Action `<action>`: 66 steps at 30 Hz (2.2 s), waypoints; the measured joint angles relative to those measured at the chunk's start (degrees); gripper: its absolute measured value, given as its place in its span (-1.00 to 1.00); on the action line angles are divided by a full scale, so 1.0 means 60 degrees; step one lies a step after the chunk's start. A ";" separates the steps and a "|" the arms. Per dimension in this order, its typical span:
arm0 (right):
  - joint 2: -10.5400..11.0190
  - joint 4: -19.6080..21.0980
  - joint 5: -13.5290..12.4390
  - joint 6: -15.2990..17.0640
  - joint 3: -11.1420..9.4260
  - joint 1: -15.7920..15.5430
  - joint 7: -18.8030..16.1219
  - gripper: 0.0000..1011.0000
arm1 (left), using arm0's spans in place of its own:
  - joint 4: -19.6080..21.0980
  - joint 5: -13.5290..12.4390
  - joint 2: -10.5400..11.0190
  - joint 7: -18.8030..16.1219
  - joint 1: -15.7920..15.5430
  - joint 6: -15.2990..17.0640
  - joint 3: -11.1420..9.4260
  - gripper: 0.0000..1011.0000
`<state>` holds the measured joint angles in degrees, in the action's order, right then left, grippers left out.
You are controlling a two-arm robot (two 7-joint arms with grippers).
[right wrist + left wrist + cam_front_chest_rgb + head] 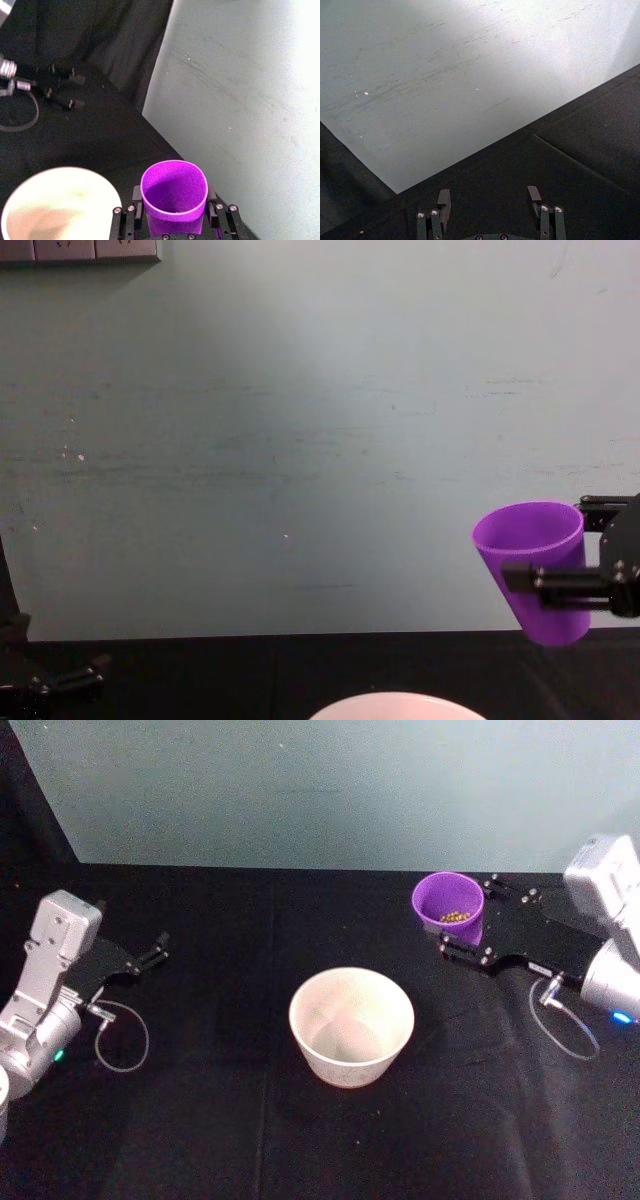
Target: Pick up the cup and pour the mung beans from the cup into the bowl.
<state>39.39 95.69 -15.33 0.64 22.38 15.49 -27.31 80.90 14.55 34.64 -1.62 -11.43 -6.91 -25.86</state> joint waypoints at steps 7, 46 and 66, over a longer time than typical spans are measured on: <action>0.0115 0.0170 0.1694 -0.0518 0.0397 -0.0078 0.0459 0.44 | 0.0000 0.0000 0.0000 0.0000 0.0001 0.0000 -0.0001 0.98; -0.0210 0.0414 0.6465 -0.1013 0.1137 -0.0318 0.1642 0.44 | 0.0000 0.0000 0.0000 0.0000 0.0000 0.0000 0.0000 0.98; -0.0376 0.0523 0.8547 -0.1184 0.1360 -0.0429 0.2138 0.43 | 0.0000 0.0000 0.0000 0.0000 0.0001 -0.0001 -0.0001 0.98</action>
<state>37.13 98.83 35.96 -6.46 30.54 12.92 -14.48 80.90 14.55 34.65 -1.62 -11.43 -6.91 -25.86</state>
